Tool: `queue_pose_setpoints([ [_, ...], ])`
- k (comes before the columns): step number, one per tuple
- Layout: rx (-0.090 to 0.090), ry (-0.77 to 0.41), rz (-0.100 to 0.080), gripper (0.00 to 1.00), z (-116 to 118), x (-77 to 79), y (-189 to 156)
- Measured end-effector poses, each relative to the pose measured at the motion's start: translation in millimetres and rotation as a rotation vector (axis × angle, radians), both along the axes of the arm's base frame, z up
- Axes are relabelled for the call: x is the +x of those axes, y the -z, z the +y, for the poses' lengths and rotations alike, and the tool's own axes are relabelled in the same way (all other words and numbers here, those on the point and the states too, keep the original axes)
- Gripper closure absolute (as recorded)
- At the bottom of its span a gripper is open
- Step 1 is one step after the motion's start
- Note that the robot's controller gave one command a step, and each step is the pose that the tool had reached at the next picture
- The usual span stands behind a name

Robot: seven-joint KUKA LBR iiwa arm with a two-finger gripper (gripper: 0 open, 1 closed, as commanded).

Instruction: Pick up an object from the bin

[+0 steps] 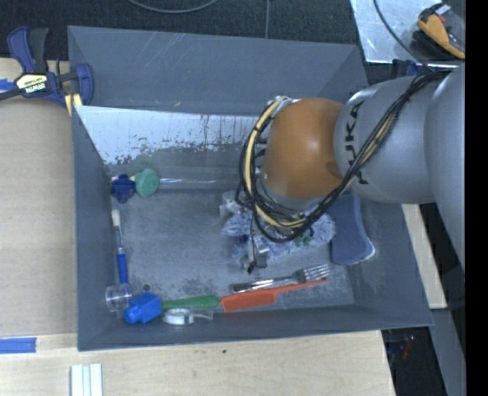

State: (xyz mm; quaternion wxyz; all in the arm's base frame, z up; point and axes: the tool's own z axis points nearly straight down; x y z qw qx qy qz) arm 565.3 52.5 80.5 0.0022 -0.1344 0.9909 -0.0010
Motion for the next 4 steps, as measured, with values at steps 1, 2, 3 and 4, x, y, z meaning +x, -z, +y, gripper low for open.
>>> queue_pose_setpoints([
  [1,0.005,-0.049,-0.022,0.0,-17.5,-23.4,-18.4],
  [2,-0.001,-0.446,-0.019,0.0,-31.6,-69.6,8.2],
  [3,-0.005,-0.494,-0.013,0.0,-131.0,-41.6,10.2],
  [4,-0.005,-0.497,-0.013,0.0,-101.8,-38.8,10.1],
])
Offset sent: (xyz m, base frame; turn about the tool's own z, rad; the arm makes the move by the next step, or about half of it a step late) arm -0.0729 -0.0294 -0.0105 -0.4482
